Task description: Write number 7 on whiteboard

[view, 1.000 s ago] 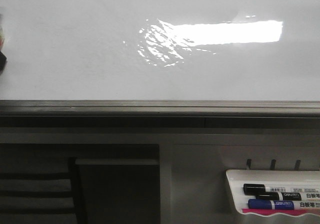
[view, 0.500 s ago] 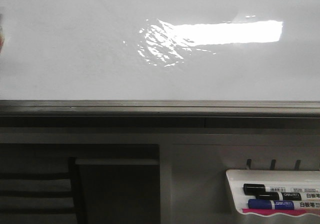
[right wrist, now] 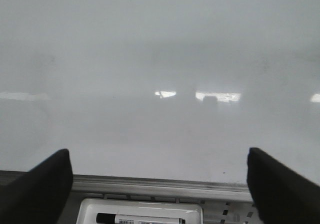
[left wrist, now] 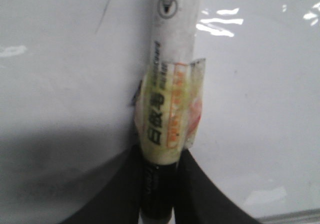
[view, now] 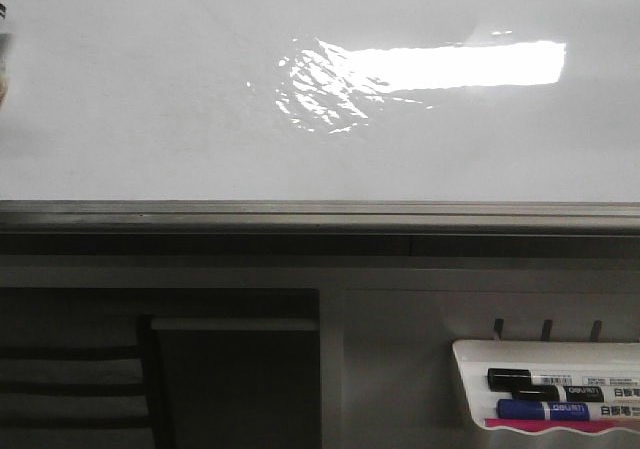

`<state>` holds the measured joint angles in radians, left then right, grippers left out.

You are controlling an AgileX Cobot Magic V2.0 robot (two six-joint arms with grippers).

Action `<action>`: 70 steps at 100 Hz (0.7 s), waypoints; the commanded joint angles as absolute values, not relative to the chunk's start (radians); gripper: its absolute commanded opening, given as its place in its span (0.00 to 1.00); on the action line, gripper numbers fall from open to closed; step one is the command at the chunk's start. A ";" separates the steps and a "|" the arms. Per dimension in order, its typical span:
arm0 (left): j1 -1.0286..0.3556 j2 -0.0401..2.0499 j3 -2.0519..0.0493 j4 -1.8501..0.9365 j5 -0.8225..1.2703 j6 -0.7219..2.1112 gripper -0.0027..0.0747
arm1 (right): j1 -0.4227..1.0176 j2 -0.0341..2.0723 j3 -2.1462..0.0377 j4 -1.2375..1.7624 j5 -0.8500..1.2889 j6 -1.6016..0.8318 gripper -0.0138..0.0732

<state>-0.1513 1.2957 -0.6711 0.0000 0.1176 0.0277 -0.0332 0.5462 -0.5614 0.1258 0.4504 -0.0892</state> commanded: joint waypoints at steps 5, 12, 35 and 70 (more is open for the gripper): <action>-0.159 1.237 -0.757 -0.013 0.236 0.024 0.01 | -0.036 0.585 -0.658 0.147 0.481 -0.099 0.88; -0.159 1.230 -0.816 -0.013 0.390 0.024 0.01 | -0.036 0.620 -0.704 0.149 0.553 -0.099 0.88; -0.188 1.230 -1.017 -0.021 0.780 0.102 0.01 | -0.032 0.791 -0.859 0.197 0.805 -0.167 0.88; -0.478 1.230 -1.078 -0.070 0.882 0.472 0.01 | 0.038 1.046 -1.049 0.606 1.057 -0.739 0.88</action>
